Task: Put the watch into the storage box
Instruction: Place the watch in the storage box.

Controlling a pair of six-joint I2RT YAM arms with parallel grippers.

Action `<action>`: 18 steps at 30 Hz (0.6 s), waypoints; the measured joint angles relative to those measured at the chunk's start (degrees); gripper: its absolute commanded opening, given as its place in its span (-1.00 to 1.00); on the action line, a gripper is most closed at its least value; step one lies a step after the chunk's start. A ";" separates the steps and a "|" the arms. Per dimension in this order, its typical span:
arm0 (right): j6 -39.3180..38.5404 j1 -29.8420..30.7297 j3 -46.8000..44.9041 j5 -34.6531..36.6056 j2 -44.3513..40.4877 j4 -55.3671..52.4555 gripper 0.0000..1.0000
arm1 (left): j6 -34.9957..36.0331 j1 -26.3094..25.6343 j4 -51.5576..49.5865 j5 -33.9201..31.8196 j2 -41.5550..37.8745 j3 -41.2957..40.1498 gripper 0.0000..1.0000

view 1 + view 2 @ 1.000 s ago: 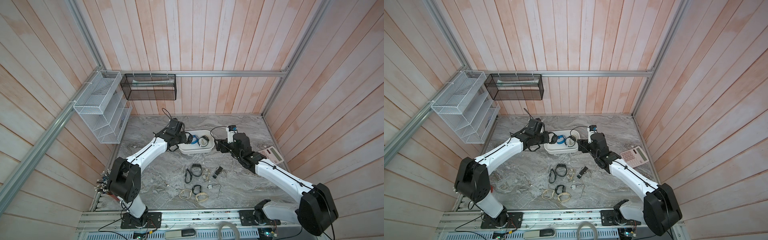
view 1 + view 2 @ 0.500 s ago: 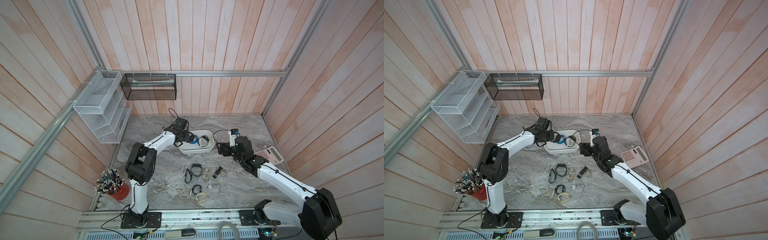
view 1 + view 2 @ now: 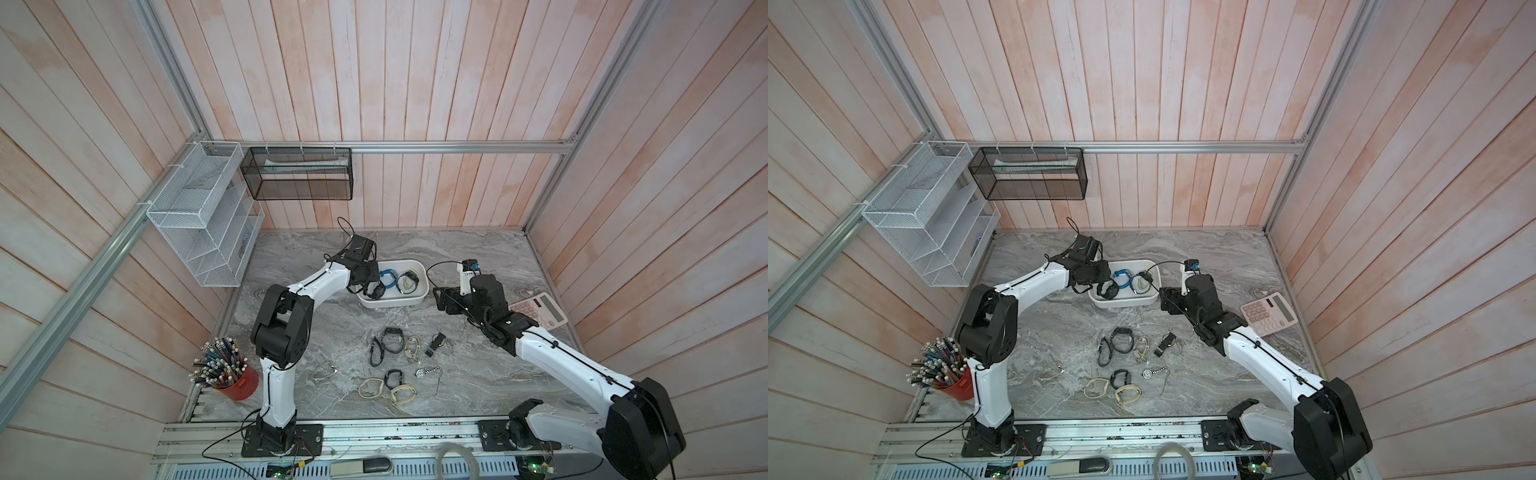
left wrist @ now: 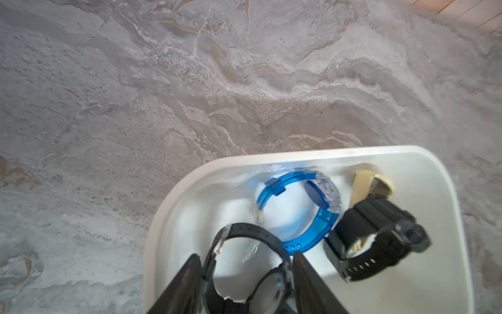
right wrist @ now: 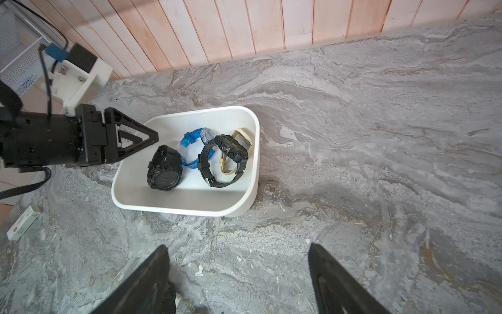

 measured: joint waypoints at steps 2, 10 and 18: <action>0.37 0.00 0.02 0.02 0.04 -0.44 0.63 | -0.11 0.00 0.92 0.83 -2.40 -0.87 0.42; 2.89 0.02 0.24 0.04 1.27 -5.51 0.59 | -0.02 0.00 11.28 5.11 -20.83 -14.86 0.75; 8.57 5.22 0.13 1.64 2.32 -10.69 0.52 | -1.88 0.00 22.84 5.79 -41.46 -41.22 0.91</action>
